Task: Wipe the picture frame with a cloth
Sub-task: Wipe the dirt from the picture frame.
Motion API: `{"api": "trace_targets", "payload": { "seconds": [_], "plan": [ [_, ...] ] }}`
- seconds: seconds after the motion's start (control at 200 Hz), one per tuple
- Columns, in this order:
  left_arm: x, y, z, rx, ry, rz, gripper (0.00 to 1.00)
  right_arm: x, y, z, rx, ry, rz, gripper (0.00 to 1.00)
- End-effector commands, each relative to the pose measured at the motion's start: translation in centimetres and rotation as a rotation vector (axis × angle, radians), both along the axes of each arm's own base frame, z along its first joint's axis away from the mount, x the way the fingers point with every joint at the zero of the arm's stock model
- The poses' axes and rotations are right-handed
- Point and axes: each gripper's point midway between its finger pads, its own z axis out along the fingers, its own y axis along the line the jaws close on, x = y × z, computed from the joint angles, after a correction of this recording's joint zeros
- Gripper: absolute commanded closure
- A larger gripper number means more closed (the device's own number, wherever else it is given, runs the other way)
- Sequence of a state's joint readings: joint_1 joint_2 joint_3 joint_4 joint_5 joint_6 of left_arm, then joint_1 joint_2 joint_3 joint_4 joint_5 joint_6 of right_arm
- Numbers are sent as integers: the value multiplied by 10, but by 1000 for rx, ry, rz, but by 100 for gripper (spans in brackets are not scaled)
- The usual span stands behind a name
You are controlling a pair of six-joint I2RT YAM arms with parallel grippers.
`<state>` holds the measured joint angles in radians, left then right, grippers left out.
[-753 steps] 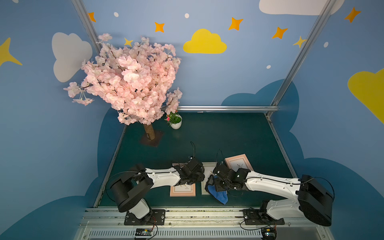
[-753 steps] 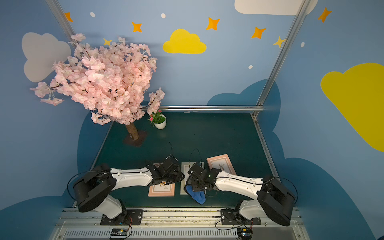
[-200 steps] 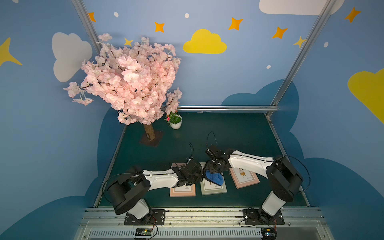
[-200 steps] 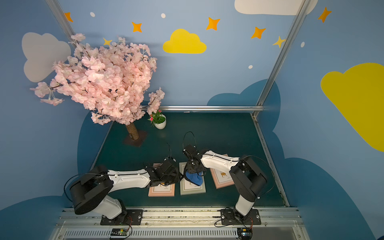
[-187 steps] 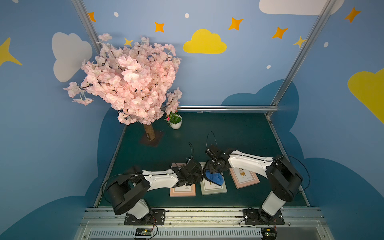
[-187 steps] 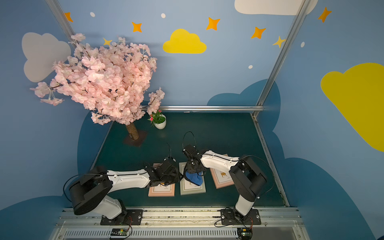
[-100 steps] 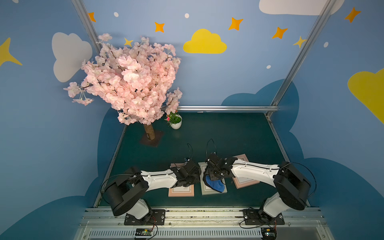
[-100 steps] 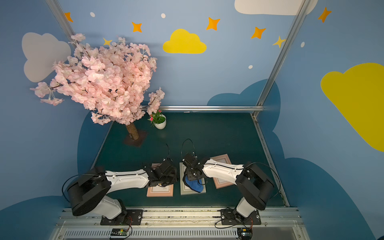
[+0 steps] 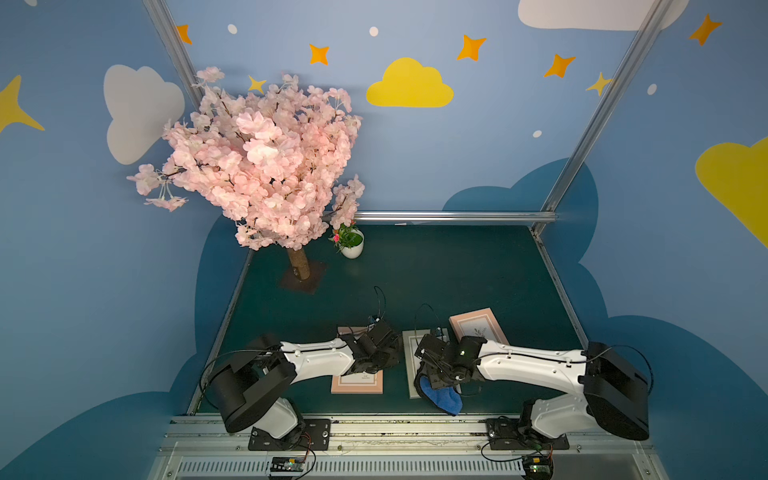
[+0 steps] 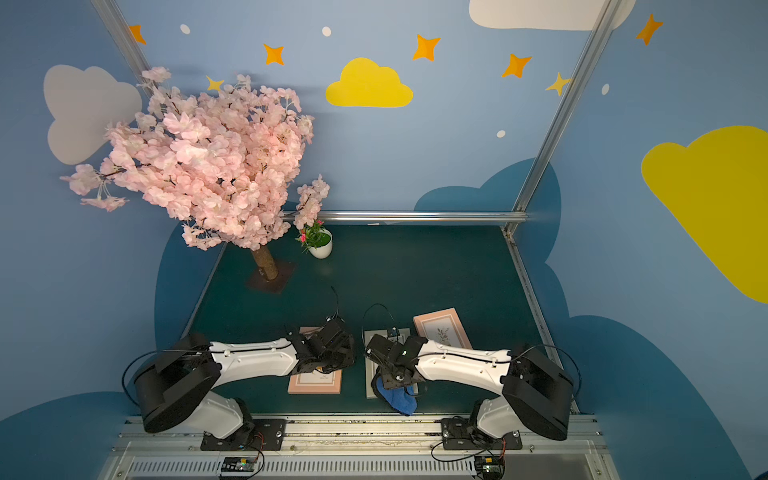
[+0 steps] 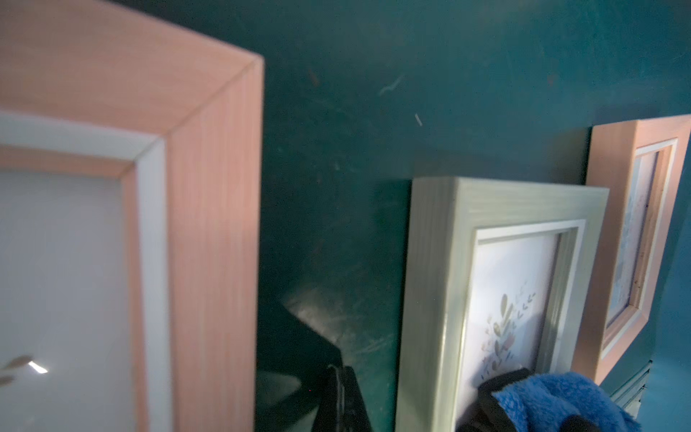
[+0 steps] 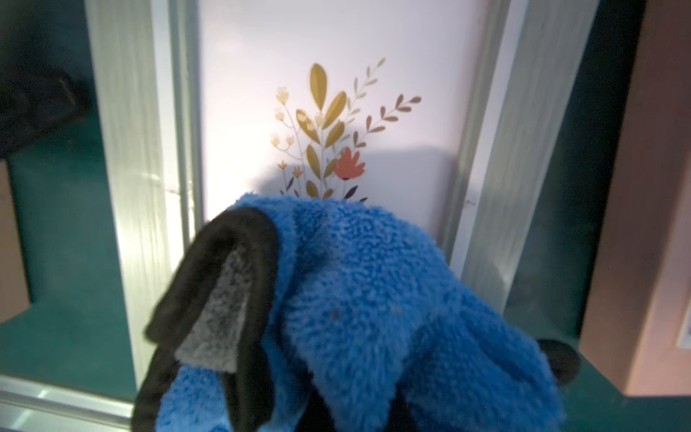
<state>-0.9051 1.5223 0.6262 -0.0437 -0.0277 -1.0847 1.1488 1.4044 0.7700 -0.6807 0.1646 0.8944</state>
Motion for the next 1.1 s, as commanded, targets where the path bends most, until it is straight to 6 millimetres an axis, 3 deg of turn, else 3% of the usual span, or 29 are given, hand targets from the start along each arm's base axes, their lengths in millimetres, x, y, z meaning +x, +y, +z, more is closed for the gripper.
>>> {"api": "trace_targets", "payload": {
  "seconds": [0.0,0.135,0.43,0.596,0.871,1.096],
  "plan": [
    [-32,29,-29,121,124,-30,97,-8,-22,-2,-65,31,-24,100],
    [-29,15,-15,25,89,-43,95,-2,-16,-3,-42,29,-18,100],
    [-22,-13,21,-150,-7,-90,73,5,8,-12,38,39,-6,100],
    [-20,-29,25,-219,-15,-106,68,8,23,-11,95,40,-3,100],
    [-19,-50,23,-207,-19,-145,65,7,9,-11,80,33,-25,100],
    [-23,-53,4,-127,12,-153,71,7,-1,-6,60,19,-35,100]
  ]
}}
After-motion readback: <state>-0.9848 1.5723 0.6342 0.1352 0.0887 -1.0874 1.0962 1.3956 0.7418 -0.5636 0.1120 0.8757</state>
